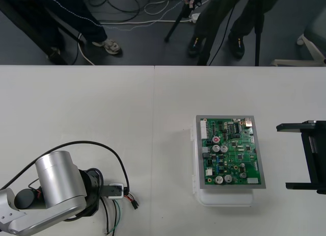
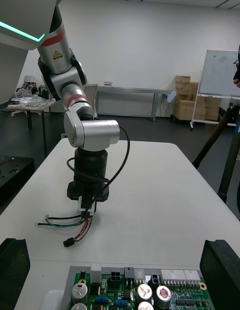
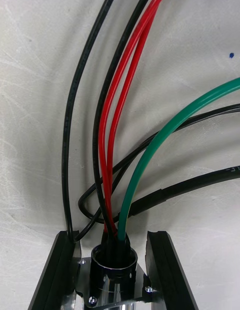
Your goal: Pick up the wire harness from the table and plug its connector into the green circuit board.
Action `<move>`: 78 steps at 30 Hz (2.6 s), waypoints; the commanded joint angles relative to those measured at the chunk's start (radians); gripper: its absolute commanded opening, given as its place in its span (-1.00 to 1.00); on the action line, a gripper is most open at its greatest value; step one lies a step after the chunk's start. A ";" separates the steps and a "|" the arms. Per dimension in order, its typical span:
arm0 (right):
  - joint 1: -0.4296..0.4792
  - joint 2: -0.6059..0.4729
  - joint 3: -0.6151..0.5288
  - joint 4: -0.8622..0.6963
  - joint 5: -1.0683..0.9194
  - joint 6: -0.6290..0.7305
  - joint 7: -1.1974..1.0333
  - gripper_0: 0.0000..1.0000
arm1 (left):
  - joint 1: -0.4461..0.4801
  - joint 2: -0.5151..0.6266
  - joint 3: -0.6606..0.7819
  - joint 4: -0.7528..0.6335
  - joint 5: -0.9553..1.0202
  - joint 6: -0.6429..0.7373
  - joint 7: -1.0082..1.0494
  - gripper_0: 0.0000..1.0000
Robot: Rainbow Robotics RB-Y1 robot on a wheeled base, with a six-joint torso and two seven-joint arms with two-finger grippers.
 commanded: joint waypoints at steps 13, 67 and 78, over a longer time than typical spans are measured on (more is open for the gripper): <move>-0.008 -0.023 -0.023 0.010 -0.022 -0.008 -0.068 1.00 | -0.024 -0.008 0.023 -0.004 0.006 0.064 0.059 -1.00; -0.019 -0.023 -0.023 0.022 -0.037 -0.008 -0.114 1.00 | 0.206 -0.339 0.720 -0.250 0.431 0.042 -0.087 -1.00; -0.017 -0.023 -0.026 0.022 -0.036 -0.008 -0.117 1.00 | 0.203 -0.502 0.835 -0.305 0.457 -0.094 -0.097 -1.00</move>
